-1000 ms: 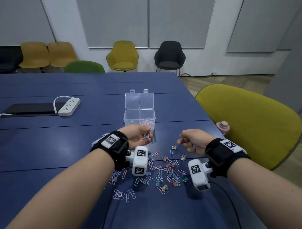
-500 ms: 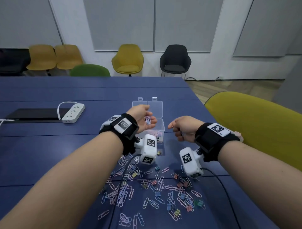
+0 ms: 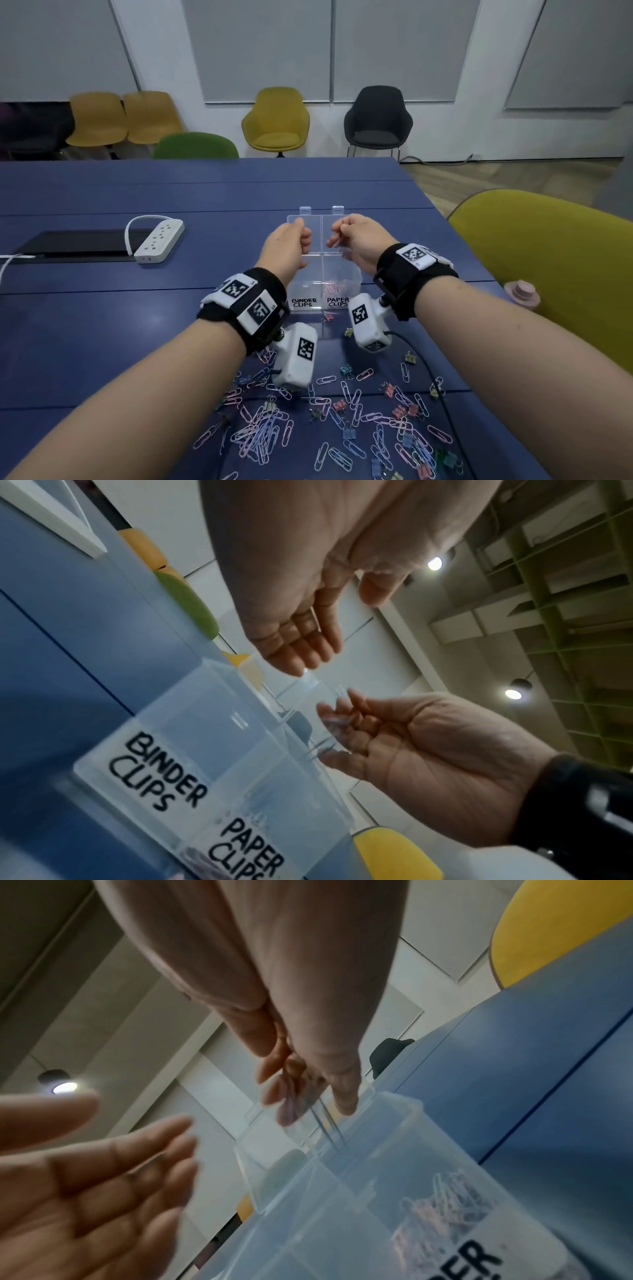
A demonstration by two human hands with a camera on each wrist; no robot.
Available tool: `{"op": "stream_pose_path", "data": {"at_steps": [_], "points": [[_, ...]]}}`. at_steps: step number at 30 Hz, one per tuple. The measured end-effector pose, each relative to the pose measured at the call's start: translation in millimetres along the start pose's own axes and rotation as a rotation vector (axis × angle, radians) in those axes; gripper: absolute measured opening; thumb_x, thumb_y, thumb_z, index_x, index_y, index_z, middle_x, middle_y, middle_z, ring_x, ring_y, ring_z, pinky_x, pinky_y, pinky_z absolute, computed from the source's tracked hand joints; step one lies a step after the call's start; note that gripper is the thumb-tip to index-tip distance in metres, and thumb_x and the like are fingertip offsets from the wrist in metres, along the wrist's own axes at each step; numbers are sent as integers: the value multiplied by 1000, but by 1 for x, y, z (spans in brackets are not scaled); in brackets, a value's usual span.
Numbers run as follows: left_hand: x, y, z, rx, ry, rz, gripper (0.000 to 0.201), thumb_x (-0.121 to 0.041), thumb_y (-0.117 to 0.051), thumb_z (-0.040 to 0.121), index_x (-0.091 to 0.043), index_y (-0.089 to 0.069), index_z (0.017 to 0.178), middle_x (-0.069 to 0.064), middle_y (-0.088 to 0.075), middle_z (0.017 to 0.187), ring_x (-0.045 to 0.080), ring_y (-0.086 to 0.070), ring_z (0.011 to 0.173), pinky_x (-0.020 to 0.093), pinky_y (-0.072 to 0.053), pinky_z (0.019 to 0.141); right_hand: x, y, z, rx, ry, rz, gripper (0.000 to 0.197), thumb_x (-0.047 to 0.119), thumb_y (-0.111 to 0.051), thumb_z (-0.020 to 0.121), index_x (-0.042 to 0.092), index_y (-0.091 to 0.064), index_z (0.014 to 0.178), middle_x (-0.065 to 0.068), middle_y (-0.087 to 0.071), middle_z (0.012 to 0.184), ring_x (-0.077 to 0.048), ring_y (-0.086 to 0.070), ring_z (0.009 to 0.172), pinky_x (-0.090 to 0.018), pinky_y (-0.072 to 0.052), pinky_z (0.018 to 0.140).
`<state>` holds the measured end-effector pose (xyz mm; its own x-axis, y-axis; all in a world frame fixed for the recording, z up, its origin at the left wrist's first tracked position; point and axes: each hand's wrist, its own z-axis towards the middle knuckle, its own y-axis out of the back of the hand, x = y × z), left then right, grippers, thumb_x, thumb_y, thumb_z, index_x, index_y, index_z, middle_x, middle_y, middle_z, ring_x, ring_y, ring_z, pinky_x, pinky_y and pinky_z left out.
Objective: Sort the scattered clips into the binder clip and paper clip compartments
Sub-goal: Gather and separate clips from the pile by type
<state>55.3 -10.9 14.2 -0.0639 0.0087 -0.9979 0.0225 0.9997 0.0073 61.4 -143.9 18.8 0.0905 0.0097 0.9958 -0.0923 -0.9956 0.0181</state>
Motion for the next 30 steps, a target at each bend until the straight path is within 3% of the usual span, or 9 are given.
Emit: {"op": "stream_pose_path", "data": {"at_steps": [3,8,11,13,15,18,22,26,30], "points": [[1,12,-13,57,-43,47,32,-26,-37,101,-13,-54,76,1,-52,72,14,-47,61,25,-40,55,-1,9,-6,24,-7,-42,35,-5,-24,94,14,-47,75,-6,-57,75,-14,-57,70,-27,-29,58],[10,10,-38,329,-56,376,17,-11,-54,92,-11,-60,76,1,-58,71,13,-52,61,20,-42,53,3,40,-34,-12,58,-267,31,-9,-33,87,14,-50,75,-4,-58,73,-15,-56,63,-24,-39,55],[18,2,-52,553,-127,752,12,-10,-57,90,-11,-68,95,0,-66,85,12,-58,76,17,-49,68,5,67,-62,54,86,-669,25,-7,-40,85,11,-55,75,-4,-59,69,-14,-54,57,-13,-39,42],[23,-5,-64,662,-174,990,20,-9,-54,90,-15,-68,104,1,-69,101,11,-60,89,22,-49,84,2,84,-82,190,10,-949,21,-4,-48,83,11,-61,74,-3,-61,66,-11,-54,54,-6,-35,38],[26,-14,-78,729,-207,1140,26,-7,-50,91,-16,-67,109,-1,-67,111,12,-58,92,22,-47,86,-6,99,-102,326,-122,-1196,21,1,-52,81,17,-63,73,1,-62,66,-7,-53,54,-7,-36,40],[34,-24,-91,745,-250,1319,26,-9,-50,89,-15,-66,109,2,-65,112,18,-58,97,24,-44,81,-22,110,-126,342,-193,-1435,21,4,-54,81,20,-68,84,-3,-68,84,-13,-55,69,-17,-40,55],[41,-39,-98,687,-214,1453,21,-19,-57,87,-18,-65,107,2,-64,112,25,-59,106,40,-49,94,-41,112,-141,300,-146,-1450,23,9,-56,84,12,-71,100,-5,-71,106,-22,-61,92,-17,-37,71],[47,-55,-101,673,-187,1567,22,-18,-61,87,-15,-66,108,5,-65,114,29,-59,108,45,-47,93,-49,109,-146,329,-83,-1413,25,4,-58,80,13,-72,99,-2,-69,95,-17,-59,85,-15,-37,64],[49,-69,-102,705,-186,1590,22,-13,-59,86,-14,-68,106,6,-67,111,30,-62,106,43,-51,88,-53,107,-150,363,-59,-1431,15,7,-65,79,18,-68,88,2,-60,85,-15,-54,80,-20,-39,69]]}}
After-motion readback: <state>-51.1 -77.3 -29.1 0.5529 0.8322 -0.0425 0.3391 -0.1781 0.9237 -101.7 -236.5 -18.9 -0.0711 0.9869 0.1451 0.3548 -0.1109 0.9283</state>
